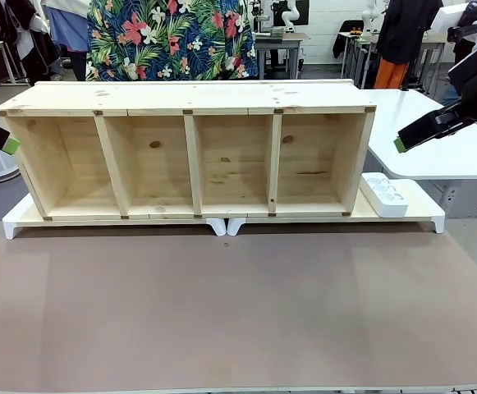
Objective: Perform cable management.
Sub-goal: When the cord part of the Power Cable appears at the lower middle area of the table and stops, grasp the cord part of the Power Cable.
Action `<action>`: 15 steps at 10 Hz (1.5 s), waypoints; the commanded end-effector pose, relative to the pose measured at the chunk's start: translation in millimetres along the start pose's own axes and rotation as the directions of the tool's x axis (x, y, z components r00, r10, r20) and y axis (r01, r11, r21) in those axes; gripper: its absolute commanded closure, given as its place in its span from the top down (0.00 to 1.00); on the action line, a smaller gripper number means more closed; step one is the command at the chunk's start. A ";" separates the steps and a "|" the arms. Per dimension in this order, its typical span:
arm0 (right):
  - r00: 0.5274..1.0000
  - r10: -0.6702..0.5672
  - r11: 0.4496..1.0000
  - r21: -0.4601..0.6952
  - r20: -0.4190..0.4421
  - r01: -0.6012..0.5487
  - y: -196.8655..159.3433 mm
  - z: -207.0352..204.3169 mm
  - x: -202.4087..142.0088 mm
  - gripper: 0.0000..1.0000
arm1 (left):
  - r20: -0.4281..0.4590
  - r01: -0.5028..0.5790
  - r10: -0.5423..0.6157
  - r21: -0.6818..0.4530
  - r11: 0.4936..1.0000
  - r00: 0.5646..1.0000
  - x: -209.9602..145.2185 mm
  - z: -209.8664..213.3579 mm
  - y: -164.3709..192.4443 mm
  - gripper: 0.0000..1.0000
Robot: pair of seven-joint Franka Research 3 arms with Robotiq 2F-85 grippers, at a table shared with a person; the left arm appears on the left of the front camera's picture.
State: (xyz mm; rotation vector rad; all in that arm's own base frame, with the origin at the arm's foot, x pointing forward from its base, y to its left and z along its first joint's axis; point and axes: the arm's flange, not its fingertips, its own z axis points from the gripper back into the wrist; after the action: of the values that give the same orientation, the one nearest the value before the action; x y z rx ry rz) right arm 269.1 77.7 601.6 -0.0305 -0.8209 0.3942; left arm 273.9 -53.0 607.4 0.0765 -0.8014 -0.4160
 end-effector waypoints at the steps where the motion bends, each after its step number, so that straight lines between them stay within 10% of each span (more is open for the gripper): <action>1: 1.000 0.003 1.000 -0.002 0.003 -0.003 0.1 -1.0 0.8 1.00 | 0.011 0.002 -0.002 0.003 1.000 1.000 2.3 -1.6 -0.7 1.00; 15: 1.000 0.003 1.000 -0.002 0.003 -0.003 0.1 -1.0 0.8 1.00 | 0.011 0.002 -0.002 0.003 1.000 1.000 2.3 -1.6 -0.7 1.00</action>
State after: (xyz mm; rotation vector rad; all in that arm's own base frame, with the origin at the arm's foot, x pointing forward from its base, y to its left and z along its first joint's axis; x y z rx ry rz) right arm 269.1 77.7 601.6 -0.0305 -0.8209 0.3942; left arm 273.9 -53.0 607.4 0.0765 -0.8014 -0.4160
